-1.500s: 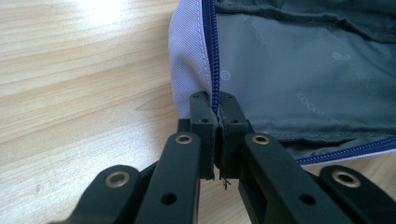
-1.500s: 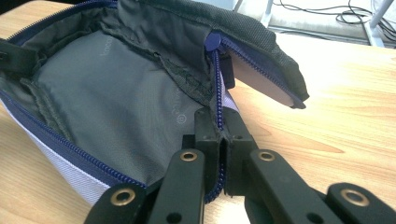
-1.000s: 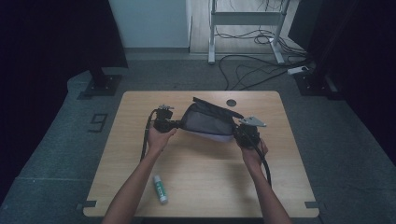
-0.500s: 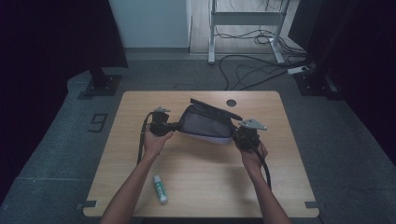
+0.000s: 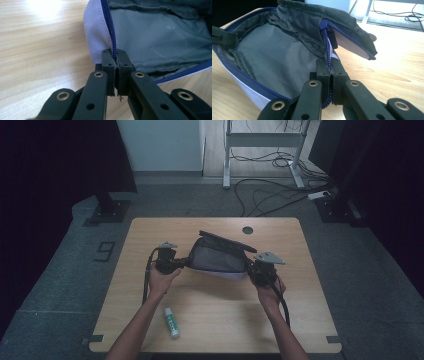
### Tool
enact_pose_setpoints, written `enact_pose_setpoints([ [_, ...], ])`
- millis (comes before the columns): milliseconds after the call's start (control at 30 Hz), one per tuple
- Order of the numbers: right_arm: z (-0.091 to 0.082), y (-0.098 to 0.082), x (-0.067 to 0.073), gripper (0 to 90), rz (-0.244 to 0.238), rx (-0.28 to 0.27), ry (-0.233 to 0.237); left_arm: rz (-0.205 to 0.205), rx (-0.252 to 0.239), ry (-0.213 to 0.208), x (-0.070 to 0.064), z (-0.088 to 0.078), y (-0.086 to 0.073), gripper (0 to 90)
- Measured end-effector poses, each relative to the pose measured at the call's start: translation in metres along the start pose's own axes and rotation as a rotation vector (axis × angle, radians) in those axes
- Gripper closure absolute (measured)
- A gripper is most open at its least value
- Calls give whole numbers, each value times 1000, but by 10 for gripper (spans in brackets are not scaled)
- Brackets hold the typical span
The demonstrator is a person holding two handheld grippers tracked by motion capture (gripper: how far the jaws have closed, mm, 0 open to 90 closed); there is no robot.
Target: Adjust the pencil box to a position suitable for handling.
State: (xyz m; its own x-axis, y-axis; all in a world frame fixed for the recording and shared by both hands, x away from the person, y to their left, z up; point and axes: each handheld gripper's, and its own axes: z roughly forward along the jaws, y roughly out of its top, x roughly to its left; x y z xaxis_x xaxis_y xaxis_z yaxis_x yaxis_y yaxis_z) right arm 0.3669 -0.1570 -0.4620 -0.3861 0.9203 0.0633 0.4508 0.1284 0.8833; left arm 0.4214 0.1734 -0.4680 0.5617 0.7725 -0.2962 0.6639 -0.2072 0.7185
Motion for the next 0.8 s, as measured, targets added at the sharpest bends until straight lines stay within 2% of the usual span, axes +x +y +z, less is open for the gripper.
enact_pose_setpoints([
  [267, -9, -7, 8, 863, -9, -1, 24, 30, -5, -1, -6, -14, -12, 874],
  [433, -12, -15, 12, 863, -15, 7, 35, 30, 2, -10, -7, -16, -21, 874],
  [633, -8, -33, 10, 862, -5, 43, 56, 57, 61, -9, -9, -11, -36, 869],
  [800, 2, -49, 6, 861, 8, 98, 66, 51, 105, -11, -7, 0, -47, 866],
])
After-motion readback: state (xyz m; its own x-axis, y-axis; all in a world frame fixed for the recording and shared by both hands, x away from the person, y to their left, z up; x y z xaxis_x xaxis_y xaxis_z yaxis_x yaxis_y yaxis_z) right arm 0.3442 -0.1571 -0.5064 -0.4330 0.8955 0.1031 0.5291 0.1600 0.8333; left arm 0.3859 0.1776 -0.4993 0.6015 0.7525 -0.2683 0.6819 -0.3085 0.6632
